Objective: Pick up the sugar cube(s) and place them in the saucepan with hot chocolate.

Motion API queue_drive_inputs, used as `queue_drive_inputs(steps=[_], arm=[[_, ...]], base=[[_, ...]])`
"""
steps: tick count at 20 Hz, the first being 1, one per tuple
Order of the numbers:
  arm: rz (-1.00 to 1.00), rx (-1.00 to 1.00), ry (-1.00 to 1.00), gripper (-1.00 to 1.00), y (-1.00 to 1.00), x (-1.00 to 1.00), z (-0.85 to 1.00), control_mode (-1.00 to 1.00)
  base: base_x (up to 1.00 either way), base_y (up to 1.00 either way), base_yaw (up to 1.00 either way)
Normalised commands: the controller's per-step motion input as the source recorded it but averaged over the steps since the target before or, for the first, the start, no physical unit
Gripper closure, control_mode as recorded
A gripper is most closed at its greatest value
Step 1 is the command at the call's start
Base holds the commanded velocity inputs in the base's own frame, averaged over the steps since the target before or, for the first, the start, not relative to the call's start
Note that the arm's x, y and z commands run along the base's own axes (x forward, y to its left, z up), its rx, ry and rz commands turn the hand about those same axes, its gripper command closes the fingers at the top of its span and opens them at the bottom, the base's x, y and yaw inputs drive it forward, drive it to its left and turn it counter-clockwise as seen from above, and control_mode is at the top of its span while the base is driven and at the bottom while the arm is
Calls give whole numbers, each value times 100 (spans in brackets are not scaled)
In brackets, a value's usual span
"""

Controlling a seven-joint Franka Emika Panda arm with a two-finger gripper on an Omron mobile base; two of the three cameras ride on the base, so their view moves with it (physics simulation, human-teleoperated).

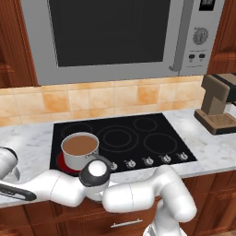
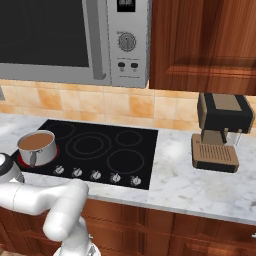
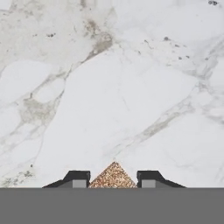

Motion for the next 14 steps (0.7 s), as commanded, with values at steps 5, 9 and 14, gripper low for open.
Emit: queue_drive_inputs(steps=[5, 9, 14], arm=[[0, 0, -5, 100, -46, -28, 29, -100], [0, 0, -13, 100, -73, -42, 47, -100], [0, 9, -23, 100, -99, -60, 29, -100]], base=[[0, 0, 0], [0, 0, 0], [0, 0, 0]])
